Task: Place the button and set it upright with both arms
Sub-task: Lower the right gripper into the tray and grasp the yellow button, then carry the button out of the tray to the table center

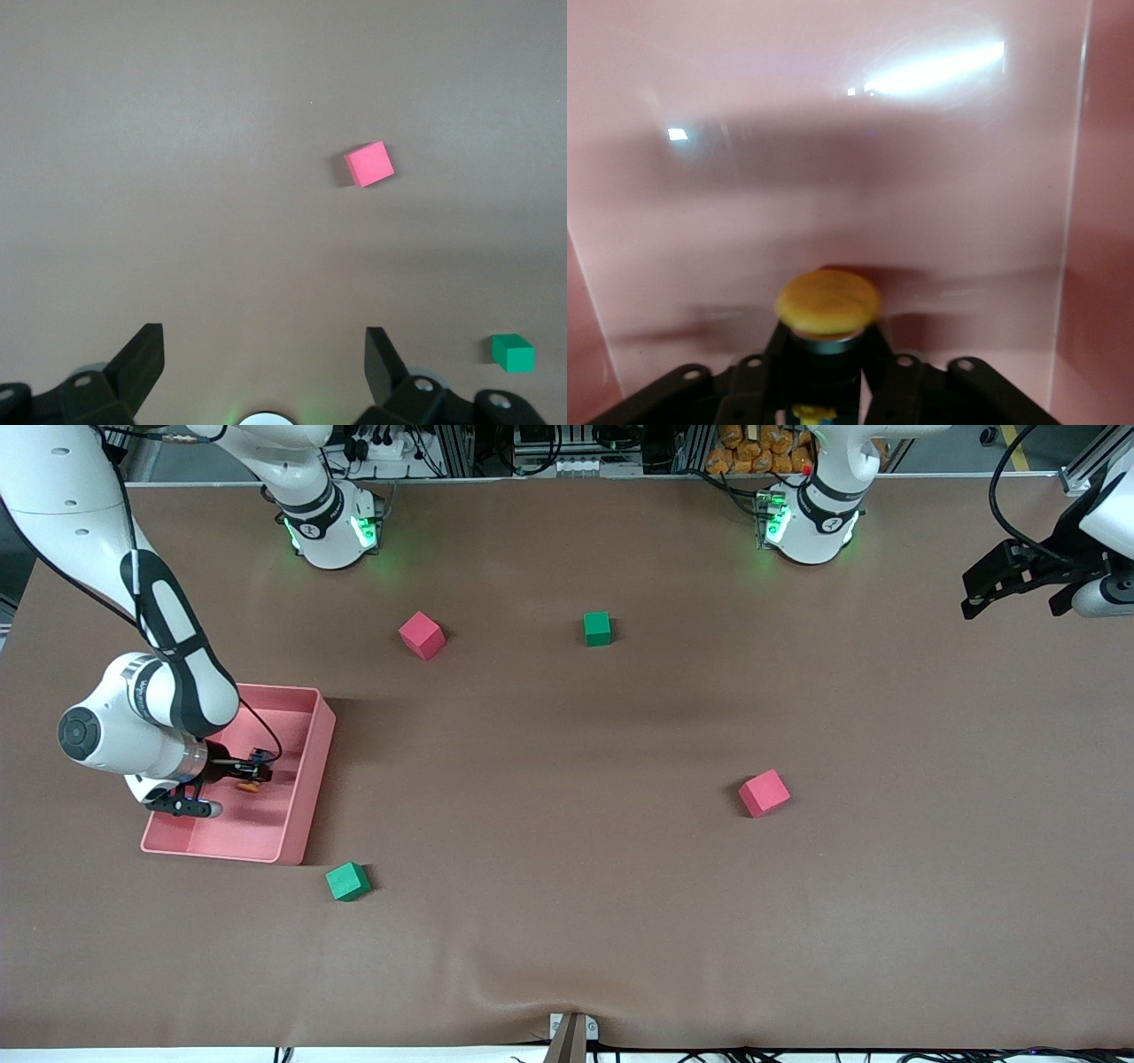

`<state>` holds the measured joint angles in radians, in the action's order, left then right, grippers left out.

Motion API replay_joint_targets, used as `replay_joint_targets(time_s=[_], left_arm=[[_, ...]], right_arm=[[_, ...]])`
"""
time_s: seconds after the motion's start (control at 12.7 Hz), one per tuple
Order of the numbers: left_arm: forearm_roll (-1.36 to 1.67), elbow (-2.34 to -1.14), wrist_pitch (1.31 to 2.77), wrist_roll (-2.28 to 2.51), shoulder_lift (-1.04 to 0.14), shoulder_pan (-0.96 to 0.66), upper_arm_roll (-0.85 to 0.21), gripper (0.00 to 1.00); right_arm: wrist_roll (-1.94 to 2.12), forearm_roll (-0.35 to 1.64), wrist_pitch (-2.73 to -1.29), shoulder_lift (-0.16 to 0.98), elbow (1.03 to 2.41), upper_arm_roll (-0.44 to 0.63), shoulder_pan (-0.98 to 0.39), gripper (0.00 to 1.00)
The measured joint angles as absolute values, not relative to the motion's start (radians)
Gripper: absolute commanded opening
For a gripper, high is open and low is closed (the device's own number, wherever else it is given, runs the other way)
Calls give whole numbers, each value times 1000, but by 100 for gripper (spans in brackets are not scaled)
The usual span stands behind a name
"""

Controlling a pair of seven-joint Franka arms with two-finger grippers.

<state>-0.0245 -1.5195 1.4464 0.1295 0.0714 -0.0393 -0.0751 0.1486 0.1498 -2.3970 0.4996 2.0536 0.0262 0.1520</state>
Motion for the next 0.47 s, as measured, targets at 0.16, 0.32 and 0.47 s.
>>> replay_joint_targets(time_s=[0.16, 0.32, 0.47], left_arm=[[-24, -1520, 1446, 129, 71, -39, -75, 100], [-24, -1519, 1446, 129, 71, -39, -75, 100], [-24, -1519, 1446, 129, 71, -39, -75, 100]], right_arm=[[154, 150, -2359, 500, 2035, 25, 152, 0], [157, 150, -2210, 500, 1952, 26, 153, 0], [157, 150, -2005, 496, 1821, 27, 157, 0]])
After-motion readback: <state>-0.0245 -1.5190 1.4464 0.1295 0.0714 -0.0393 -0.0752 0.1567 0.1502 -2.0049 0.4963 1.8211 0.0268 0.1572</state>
